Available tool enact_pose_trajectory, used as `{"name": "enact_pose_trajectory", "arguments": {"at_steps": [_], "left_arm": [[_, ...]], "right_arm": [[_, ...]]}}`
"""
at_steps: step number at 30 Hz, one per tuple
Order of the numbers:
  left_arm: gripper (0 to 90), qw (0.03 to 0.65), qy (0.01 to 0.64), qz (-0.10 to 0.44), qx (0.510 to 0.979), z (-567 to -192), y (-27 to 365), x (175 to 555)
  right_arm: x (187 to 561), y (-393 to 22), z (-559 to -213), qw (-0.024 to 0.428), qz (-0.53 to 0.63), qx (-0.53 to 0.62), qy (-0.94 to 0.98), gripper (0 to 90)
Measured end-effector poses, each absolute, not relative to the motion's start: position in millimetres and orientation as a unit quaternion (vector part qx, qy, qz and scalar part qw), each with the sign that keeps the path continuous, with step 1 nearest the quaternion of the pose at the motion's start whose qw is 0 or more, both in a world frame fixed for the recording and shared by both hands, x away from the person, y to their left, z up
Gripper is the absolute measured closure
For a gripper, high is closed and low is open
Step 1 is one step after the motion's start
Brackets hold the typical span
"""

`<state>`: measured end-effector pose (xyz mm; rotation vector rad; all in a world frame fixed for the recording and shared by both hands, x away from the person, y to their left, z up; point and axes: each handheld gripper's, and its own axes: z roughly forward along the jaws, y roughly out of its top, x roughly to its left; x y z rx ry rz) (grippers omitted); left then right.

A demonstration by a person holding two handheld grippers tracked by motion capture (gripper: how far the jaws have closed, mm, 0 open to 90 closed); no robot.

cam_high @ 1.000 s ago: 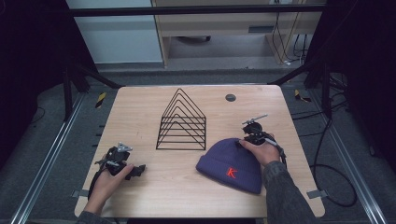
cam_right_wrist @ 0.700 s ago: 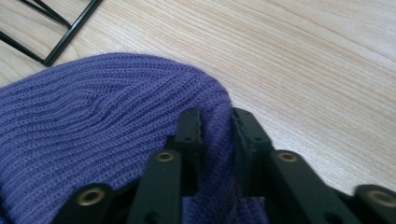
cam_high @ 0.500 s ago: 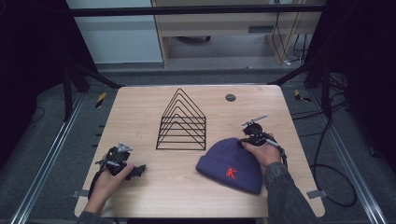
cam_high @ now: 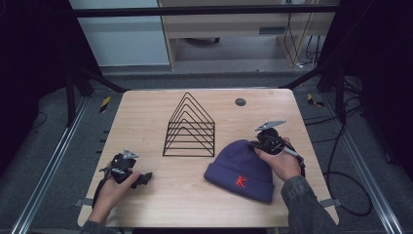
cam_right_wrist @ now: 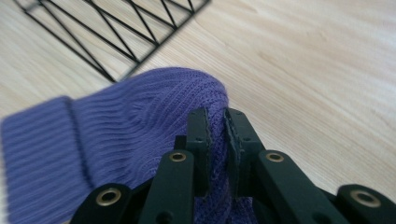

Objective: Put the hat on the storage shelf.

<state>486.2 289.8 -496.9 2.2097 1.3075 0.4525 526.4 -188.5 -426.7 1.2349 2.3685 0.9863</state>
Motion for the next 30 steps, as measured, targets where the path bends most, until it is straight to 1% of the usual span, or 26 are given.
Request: {"name": "enact_pose_trajectory", "arguments": {"at_steps": [6,9,13,18,26,30], "left_arm": [[0.0,0.263,0.472,0.164,0.825,-496,290,487],[4.6,0.266,0.465,0.173,0.826,-493,290,487],[3.6,0.293,0.459,0.185,0.818,-485,292,486],[3.9,0.305,0.457,0.195,0.813,-482,294,484],[4.6,0.329,0.452,0.210,0.802,-474,295,482],[5.2,0.346,0.448,0.205,0.798,-469,296,480]], "right_arm": [[510,-187,-408,0.156,0.370,0.404,0.822,81.4],[501,-185,-397,0.160,0.388,0.389,0.820,81.5],[490,-179,-381,0.165,0.398,0.368,0.824,81.5],[478,-175,-362,0.168,0.415,0.340,0.827,81.7],[471,-175,-339,0.176,0.435,0.316,0.824,81.8],[472,-180,-321,0.185,0.442,0.314,0.819,81.8]]}}
